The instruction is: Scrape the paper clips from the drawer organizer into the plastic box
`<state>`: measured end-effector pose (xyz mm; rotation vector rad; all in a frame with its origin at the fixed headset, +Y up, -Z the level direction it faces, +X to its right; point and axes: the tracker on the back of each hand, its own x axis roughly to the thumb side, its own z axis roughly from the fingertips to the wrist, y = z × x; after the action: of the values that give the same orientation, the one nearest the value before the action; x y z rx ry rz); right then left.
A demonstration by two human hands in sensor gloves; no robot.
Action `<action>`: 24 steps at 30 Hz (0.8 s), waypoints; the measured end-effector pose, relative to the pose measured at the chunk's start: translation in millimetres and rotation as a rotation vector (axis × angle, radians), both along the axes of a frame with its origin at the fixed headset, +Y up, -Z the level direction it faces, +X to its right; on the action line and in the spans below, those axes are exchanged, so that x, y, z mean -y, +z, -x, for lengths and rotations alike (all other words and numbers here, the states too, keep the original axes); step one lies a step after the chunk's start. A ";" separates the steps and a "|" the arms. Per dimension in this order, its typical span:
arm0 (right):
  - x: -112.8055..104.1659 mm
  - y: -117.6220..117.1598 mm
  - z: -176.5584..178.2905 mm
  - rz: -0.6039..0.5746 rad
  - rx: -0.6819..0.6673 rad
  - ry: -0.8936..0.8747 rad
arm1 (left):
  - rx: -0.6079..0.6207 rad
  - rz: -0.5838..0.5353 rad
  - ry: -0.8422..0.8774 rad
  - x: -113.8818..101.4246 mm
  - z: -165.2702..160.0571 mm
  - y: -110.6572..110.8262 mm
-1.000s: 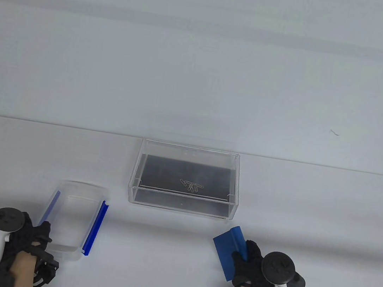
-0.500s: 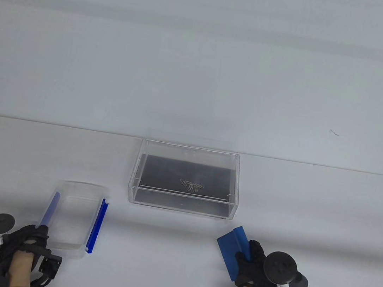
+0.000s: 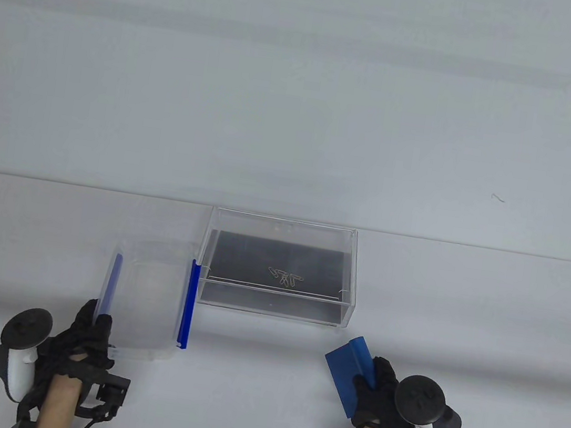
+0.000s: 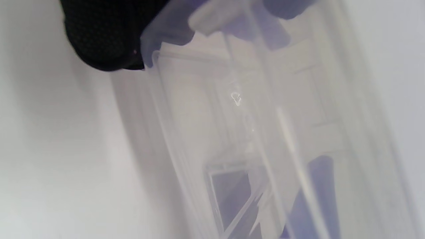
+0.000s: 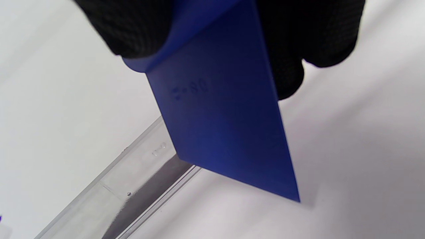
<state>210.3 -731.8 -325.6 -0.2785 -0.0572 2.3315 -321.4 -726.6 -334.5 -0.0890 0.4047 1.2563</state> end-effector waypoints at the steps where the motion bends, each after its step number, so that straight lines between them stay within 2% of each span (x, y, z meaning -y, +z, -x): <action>1: 0.0 0.1 0.2 0.000 0.000 0.000 | 0.021 -0.006 0.005 -0.5 -9.1 -0.6; 6: 1.5 -0.4 0.4 0.007 -0.001 0.004 | 0.140 -0.016 0.011 3.7 -62.5 -3.1; 12: 2.0 -0.2 -1.9 0.009 0.006 0.006 | 0.294 0.057 0.037 18.4 -112.8 -2.2; 20: 2.6 -0.4 -0.7 -0.002 0.023 0.075 | 0.387 0.156 0.124 36.7 -144.8 3.7; 24: -6.9 -5.0 5.8 -0.055 0.027 0.107 | 0.393 0.204 0.106 45.8 -151.5 3.7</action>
<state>204.5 -724.9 -330.6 -0.2858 -0.1527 2.4285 -169.9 -772.4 -330.8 -0.5280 0.1867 1.2641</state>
